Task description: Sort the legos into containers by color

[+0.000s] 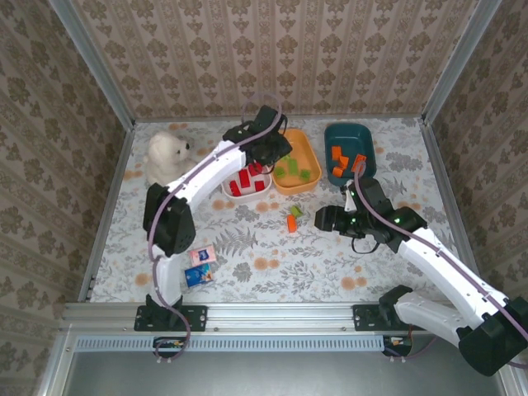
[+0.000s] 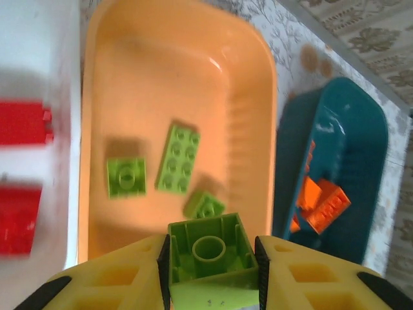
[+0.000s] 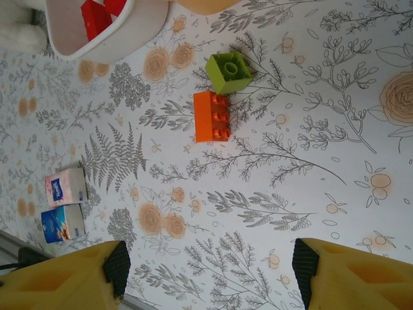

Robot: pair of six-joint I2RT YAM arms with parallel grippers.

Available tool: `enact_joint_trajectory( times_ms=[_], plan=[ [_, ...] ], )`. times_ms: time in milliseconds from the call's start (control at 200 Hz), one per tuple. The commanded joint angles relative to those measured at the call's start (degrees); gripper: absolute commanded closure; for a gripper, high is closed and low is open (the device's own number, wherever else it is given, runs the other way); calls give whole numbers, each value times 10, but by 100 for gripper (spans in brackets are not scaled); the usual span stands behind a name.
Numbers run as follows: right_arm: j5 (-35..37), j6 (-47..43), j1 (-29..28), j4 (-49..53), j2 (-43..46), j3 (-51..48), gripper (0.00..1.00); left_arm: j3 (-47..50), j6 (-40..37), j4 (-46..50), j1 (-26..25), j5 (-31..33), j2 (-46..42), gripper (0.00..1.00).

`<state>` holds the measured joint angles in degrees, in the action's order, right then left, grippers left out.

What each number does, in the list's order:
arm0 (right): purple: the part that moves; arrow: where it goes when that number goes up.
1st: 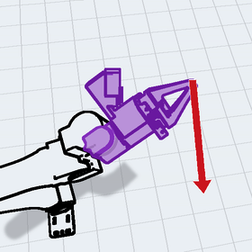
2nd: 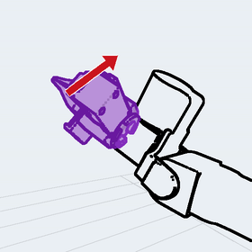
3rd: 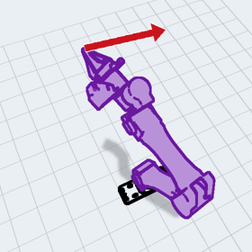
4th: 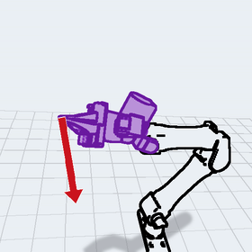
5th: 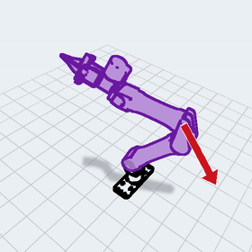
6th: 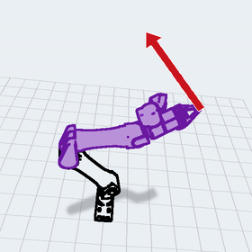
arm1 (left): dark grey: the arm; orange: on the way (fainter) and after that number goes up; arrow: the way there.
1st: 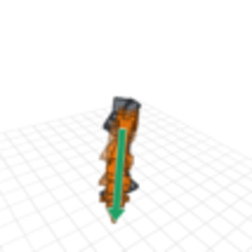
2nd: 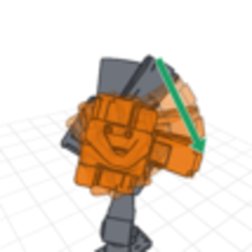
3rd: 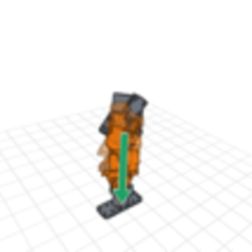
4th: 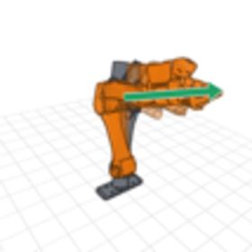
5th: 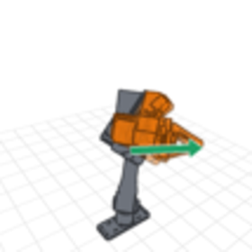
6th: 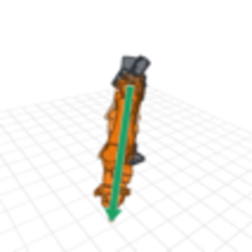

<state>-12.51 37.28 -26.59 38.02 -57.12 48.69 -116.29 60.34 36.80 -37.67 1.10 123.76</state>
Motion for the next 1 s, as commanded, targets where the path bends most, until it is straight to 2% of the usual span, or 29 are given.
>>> enact_joint_trajectory(
  times_ms=[0, 175, 265, 495, 570, 690, 800, 995],
  plan=[
    [-8, -7, 5, 20, 3, 16, 29, -48, -72, -20, 17, -19, 70, 63],
    [-7, -4, 10, 29, 20, 5, 29, -134, -119, -37, 28, -16, 155, 63],
    [-7, -3, 14, 33, 29, -4, 29, -174, -125, -13, 28, -18, 184, 60],
    [-14, 0, 21, 24, 27, -16, 28, -173, -104, 11, 23, -19, 193, 42],
    [-11, -6, 21, 24, 14, -8, 27, -173, -102, 9, 23, -19, 183, 39],
    [15, -23, 13, 41, -32, 21, 28, -175, -101, 8, 24, -13, 143, 36],
    [40, -33, -26, 35, -101, 46, 27, -140, -108, 9, 23, -3, 72, 33],
    [80, -40, -92, 9, -262, 114, 21, 130, -114, -74, 23, -5, -150, 30]
  ],
)
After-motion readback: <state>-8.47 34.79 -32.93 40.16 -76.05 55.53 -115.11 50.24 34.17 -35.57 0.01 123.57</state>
